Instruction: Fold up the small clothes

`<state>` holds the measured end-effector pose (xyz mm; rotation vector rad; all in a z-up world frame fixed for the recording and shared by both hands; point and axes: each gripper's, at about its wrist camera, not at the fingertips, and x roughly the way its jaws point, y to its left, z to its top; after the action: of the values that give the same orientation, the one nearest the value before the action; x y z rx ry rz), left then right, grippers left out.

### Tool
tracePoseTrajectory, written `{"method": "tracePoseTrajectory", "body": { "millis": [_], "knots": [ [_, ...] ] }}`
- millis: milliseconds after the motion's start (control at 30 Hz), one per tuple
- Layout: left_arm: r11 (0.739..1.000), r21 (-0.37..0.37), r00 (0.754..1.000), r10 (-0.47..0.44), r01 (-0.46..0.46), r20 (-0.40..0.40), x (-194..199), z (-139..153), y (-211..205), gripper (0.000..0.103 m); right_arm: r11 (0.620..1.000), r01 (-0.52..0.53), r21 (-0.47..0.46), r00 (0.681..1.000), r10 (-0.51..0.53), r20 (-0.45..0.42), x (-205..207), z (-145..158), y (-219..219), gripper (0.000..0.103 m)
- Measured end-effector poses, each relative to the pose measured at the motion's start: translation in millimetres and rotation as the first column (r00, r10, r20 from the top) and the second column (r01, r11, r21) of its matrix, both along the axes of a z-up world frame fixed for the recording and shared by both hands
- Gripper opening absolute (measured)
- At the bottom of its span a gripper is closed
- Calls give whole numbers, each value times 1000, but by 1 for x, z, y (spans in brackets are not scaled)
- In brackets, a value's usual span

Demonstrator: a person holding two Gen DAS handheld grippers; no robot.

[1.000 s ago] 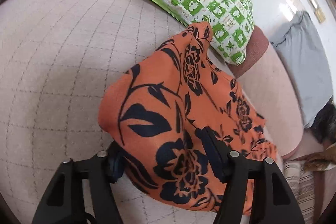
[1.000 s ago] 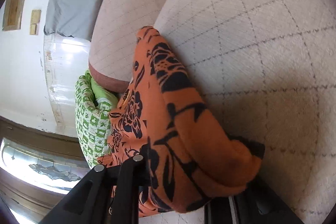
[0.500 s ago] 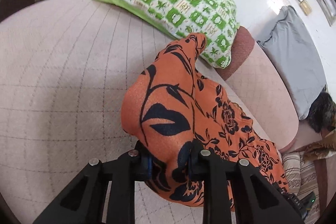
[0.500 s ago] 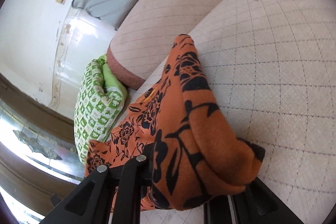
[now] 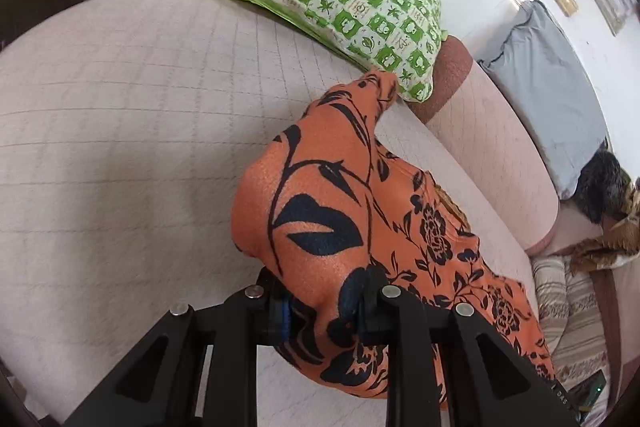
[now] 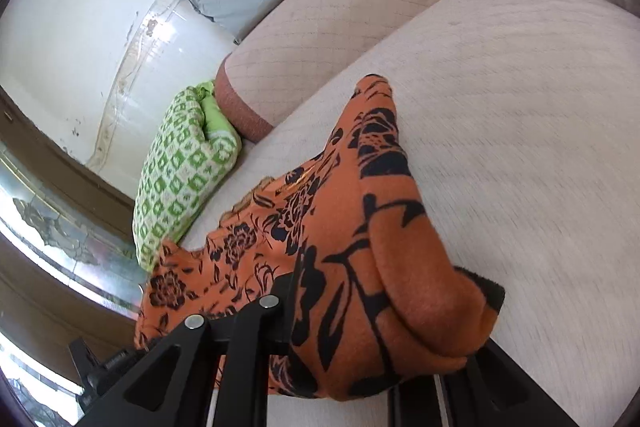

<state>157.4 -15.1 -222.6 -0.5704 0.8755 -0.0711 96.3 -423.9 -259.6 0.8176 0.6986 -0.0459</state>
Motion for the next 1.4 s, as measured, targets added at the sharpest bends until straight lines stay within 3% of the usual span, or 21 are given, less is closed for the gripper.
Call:
{"method": "tracePoseTrajectory", "body": {
  "millis": [233, 333, 400, 467, 567, 667, 767, 833, 900, 967, 1067, 1133, 1200, 1233, 1300, 1400],
  "knots": [
    [1000, -19, 999, 3, -4, -47, -38, -15, 11, 24, 1000, -12, 23, 999, 13, -49, -33, -7, 1, 16],
    [998, -63, 998, -3, -1, -62, -31, -22, 20, 28, 998, -51, 34, 994, 54, -97, -41, -14, 5, 17],
    [992, -118, 995, 24, -34, -92, -26, -30, 31, 38, 997, -61, 47, 988, 67, -142, -47, -18, 5, 21],
    [982, -174, 992, 49, -69, -116, -26, -33, 44, 41, 996, -61, 64, 977, 72, -198, -53, -20, 1, 27],
    [972, -213, 993, 81, -98, -86, -27, -21, 61, 43, 994, -75, 84, 964, 94, -249, -67, -15, -13, 31],
    [975, -156, 987, 160, -160, -15, -39, -2, 77, 45, 991, -127, 44, 955, 134, -266, -81, 3, -23, 31],
    [955, 10, 947, 292, -296, 133, -55, 30, 88, 51, 983, -174, -63, 954, 153, -256, -96, 30, -28, 31],
    [949, 69, 932, 287, -309, 221, -61, 45, 83, 56, 977, -176, -124, 964, 146, -221, -100, 49, -28, 31],
    [969, 110, 950, 188, -221, 251, -59, 49, 65, 60, 975, -185, -120, 973, 164, -165, -94, 63, -26, 31],
    [986, 156, 975, 24, -59, 221, -50, 42, 34, 60, 978, -188, -90, 975, 175, -134, -80, 67, -21, 31],
    [956, 272, 984, -143, 110, 105, -30, 21, -10, 60, 979, -204, -2, 972, 202, -119, -54, 53, -7, 31],
    [937, 334, 993, -116, 106, 9, -17, 5, -16, 60, 977, -211, 9, 963, 209, -171, -38, 31, 0, 31],
    [939, 338, 997, -54, 67, -49, -8, -2, -6, 60, 982, -188, -17, 942, 175, -287, -25, -3, 0, 31],
    [945, 325, 998, -29, 48, -62, -5, -1, 0, 60, 981, -194, -16, 933, 179, -313, -20, -19, -4, 25],
    [967, 253, 997, -13, 32, -79, 1, -1, 11, 62, 982, -190, -18, 940, 176, -291, -15, -15, -9, 25],
    [969, 248, 996, -1, 23, -87, 7, 0, 10, 63, 974, -200, -106, 943, 162, -290, 7, 1, -7, 28]
  ]
}}
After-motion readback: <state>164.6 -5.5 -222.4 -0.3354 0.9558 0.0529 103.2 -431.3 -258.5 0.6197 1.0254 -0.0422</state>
